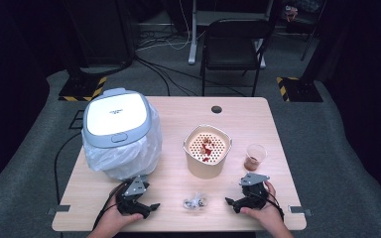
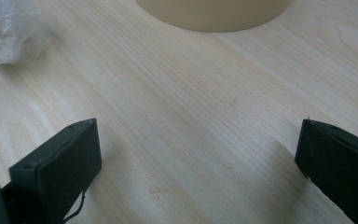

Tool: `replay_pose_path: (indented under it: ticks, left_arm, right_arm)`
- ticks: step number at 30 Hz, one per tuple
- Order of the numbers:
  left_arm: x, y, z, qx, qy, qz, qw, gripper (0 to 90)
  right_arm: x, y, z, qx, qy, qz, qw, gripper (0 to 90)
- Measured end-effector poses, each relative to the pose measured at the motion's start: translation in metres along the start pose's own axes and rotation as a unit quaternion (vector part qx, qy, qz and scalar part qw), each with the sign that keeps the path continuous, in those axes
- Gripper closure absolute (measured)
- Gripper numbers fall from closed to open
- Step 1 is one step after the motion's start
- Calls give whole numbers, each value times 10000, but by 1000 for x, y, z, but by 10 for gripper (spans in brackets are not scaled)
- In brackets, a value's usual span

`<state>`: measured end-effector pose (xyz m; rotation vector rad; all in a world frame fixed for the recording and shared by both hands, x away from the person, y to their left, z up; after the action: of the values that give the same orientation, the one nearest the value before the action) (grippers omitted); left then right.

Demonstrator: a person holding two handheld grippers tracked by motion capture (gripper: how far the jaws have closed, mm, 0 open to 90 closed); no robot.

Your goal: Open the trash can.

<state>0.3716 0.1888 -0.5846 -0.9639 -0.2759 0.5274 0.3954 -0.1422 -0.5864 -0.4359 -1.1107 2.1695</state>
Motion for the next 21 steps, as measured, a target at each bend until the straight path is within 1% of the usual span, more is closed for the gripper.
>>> replay_pose_path:
  ticks: [2,6,7,8,9,11,17,18,20,21]
  left_arm:
    - [0,0,0,5,-68,47,10000,137]
    - [0,0,0,2,-85,56,9999,139]
    - [1,0,0,6,-109,40,9999,145]
    - [0,-1,0,-5,-105,102,9999,153]
    - [2,-1,1,15,-148,83,9999,164]
    - [2,-1,0,-35,-133,116,9998,191]
    - [2,-1,1,16,-154,79,9998,192]
    - [2,-1,0,-6,-164,111,9998,192]
    - [2,-1,0,-2,-174,110,9998,192]
    - [2,-1,0,7,-181,117,9998,192]
  right_arm:
    - [0,0,0,1,-1,6,10000,0]
    - [0,0,0,10,2,13,10000,0]
    - [0,0,0,9,7,8,10000,0]
    - [0,0,0,13,11,-4,10000,0]
    - [0,0,0,17,8,4,10000,0]
    - [0,0,0,15,-6,27,10000,0]
    - [1,1,1,15,-3,1,10000,0]
    - [1,1,1,22,-4,3,10000,0]
    - [1,1,1,3,-2,3,10000,0]
    - [1,1,1,8,-9,39,10000,0]
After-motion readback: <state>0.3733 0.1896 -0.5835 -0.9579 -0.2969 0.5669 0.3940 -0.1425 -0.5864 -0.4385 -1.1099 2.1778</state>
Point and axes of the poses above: each handheld gripper's, and its own axes: z roughly backward along the jaws, y roughly out of its underside, x roughly to its left, the point moved 8 cm from there along -z, roughly forward along the jaws, and after that the axes turned 9 degrees about -x, right-handed, at the moved point
